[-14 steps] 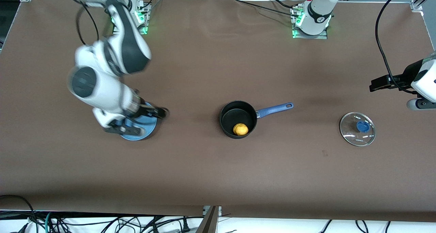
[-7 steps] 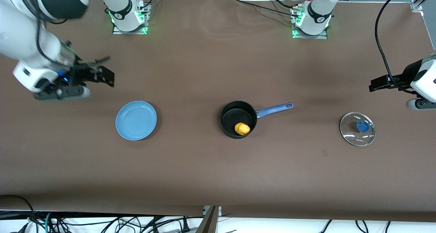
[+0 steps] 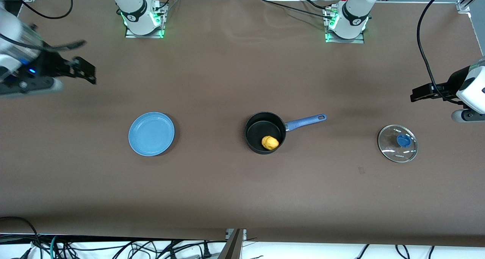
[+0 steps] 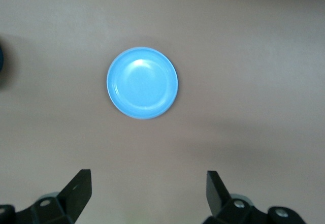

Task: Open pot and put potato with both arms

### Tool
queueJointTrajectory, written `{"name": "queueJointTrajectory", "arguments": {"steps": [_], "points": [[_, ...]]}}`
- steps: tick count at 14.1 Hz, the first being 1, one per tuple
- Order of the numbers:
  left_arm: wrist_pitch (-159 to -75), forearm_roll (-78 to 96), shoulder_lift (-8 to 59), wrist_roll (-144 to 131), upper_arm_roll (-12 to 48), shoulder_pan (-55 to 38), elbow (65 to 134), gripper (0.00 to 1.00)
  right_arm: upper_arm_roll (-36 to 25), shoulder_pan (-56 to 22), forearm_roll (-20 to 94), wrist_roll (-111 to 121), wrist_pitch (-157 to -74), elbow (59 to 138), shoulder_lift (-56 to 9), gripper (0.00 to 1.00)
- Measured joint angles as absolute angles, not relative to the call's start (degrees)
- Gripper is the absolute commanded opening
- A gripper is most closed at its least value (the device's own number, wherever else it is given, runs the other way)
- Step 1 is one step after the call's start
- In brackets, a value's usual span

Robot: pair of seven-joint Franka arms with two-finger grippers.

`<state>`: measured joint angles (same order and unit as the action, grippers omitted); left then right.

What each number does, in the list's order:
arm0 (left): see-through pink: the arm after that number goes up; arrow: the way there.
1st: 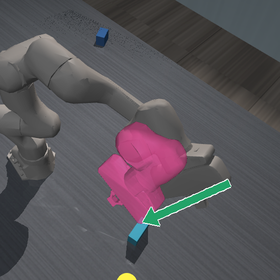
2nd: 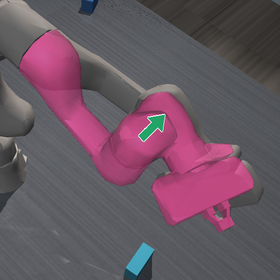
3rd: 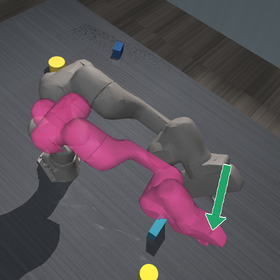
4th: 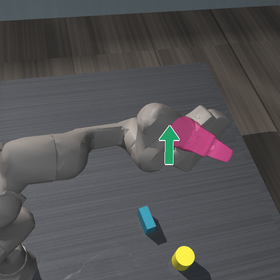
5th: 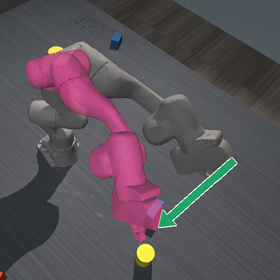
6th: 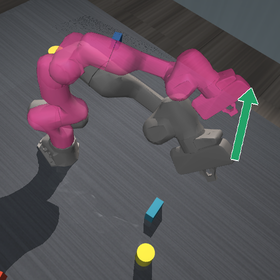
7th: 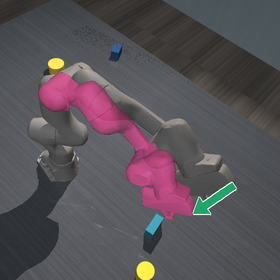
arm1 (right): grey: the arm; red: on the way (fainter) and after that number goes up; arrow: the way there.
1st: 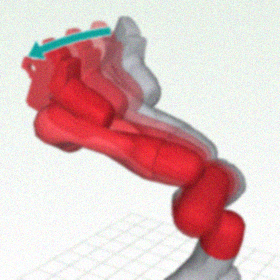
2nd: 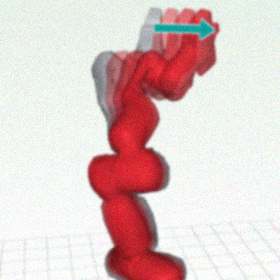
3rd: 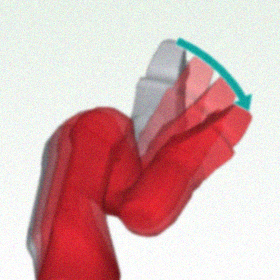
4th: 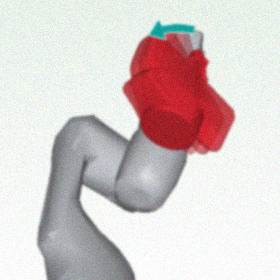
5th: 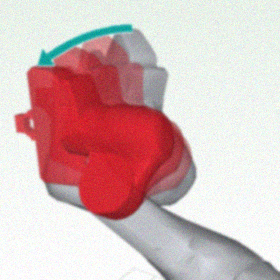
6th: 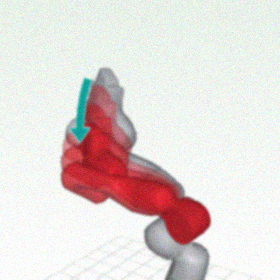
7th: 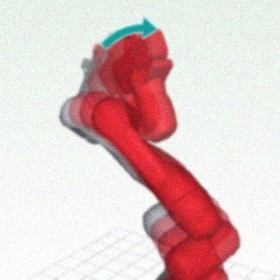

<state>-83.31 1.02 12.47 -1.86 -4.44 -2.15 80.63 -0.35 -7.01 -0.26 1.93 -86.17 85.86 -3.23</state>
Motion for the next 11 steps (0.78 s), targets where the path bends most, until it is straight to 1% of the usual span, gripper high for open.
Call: {"name": "queueJointTrajectory", "arguments": {"steps": [1,4,11], "points": [[-83.31,1.02,12.48,-1.86,-4.44,-2.15,80.63,1.0,0.55,-5.59,-0.25,2.42,-85.05,85.86,-2.1,1.0],[-83.31,1.02,12.49,-1.86,-4.43,-2.15,80.62,1.0,1.34,-5.1,-0.25,2.55,-84.46,85.86,-0.23,1.0],[-83.31,1.02,12.49,-1.86,-4.35,-2.21,80.62,1.0,1.45,-4.61,-0.25,2.55,-84.46,85.86,-0.38,1.0]]}}
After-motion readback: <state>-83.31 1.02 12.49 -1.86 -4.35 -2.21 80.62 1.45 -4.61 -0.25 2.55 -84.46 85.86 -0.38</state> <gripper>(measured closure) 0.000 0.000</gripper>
